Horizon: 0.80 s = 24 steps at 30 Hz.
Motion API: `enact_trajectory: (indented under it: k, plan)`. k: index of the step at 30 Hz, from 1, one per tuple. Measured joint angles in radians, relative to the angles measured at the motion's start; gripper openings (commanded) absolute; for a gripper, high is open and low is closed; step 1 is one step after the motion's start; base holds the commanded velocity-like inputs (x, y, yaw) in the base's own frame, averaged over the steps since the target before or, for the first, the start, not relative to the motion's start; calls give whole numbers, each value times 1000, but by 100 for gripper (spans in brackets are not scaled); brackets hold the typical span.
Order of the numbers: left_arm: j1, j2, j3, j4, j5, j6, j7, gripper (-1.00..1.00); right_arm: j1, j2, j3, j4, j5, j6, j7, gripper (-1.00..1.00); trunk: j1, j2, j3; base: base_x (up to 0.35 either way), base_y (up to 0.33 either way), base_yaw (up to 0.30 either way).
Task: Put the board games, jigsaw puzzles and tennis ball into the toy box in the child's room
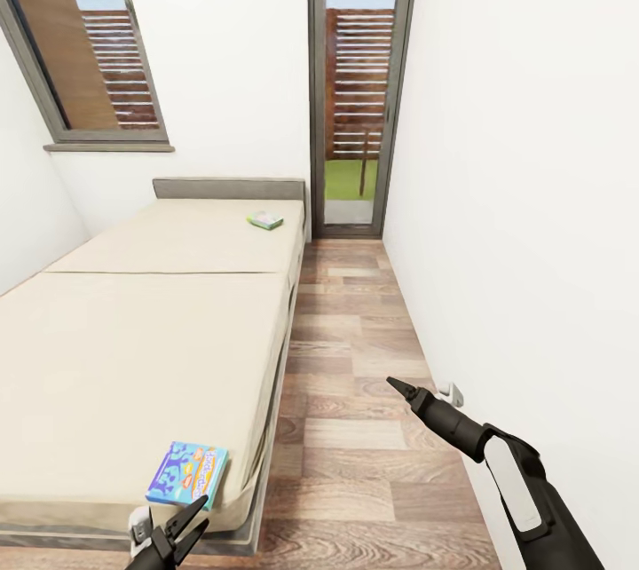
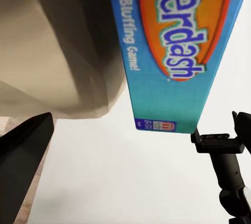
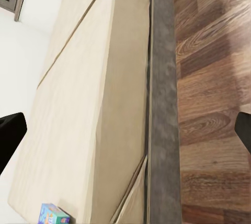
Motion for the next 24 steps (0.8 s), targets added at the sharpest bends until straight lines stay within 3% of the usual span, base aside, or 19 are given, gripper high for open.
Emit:
enact_trajectory:
  k: [24]
  plan:
    - [0,-1,0,0,0,0,0,100,0,0,1,0,0,0,0,100,0,0,0,1,0,0]
